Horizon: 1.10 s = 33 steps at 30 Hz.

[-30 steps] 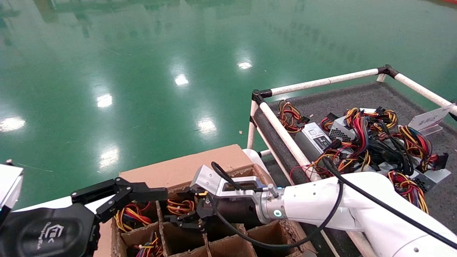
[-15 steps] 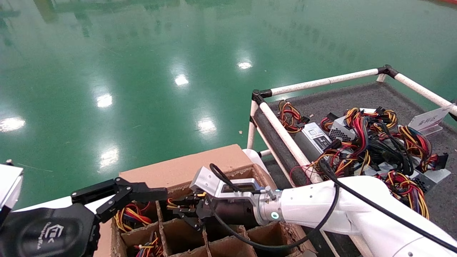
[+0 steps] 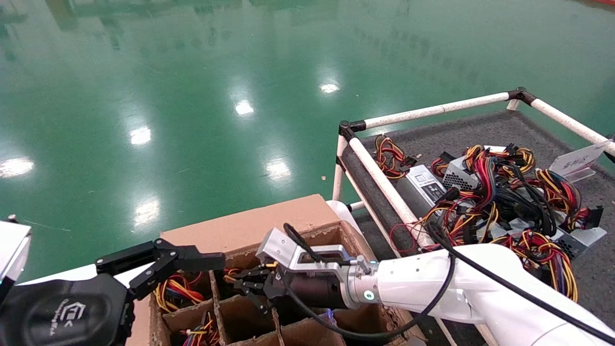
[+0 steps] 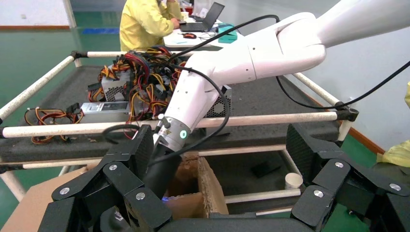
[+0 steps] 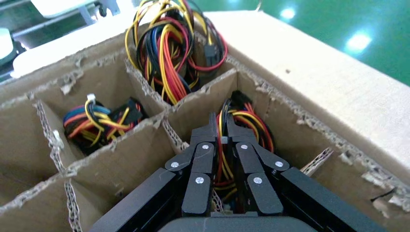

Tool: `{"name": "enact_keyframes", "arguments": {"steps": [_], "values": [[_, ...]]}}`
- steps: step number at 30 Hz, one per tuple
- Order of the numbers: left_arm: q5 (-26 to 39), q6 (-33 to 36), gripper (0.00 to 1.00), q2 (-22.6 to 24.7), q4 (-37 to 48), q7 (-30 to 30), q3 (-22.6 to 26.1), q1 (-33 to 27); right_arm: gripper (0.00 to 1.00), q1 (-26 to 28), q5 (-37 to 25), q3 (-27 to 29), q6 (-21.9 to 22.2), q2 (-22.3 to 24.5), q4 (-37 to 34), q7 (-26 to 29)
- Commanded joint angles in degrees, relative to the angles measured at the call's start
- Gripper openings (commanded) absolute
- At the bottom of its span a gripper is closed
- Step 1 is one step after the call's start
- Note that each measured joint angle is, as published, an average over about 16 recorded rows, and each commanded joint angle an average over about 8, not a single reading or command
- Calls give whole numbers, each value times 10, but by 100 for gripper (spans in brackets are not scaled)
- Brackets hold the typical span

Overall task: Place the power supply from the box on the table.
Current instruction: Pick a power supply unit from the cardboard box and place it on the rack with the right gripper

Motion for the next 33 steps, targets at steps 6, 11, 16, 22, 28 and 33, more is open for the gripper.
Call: {"name": "enact_keyframes", "arguments": {"steps": [6,11,16,22,28,33], "values": [[0,0,100,0,0,0,0,0,0,9,40,-1,-21,4,-11,6],[0,0,100,0,0,0,0,0,0,20,65,5,-48,9,-23,10],[0,0,100,0,0,0,0,0,0,31,82,12,-74,16,-36,8],[0,0,100,0,0,0,0,0,0,45,108,27,-98,23,-50,17],[0,0,100,0,0,0,0,0,0,67,131,42,-124,37,-46,34],[0,0,100,0,0,0,0,0,0,85,150,55,-144,62,-21,50]]}}
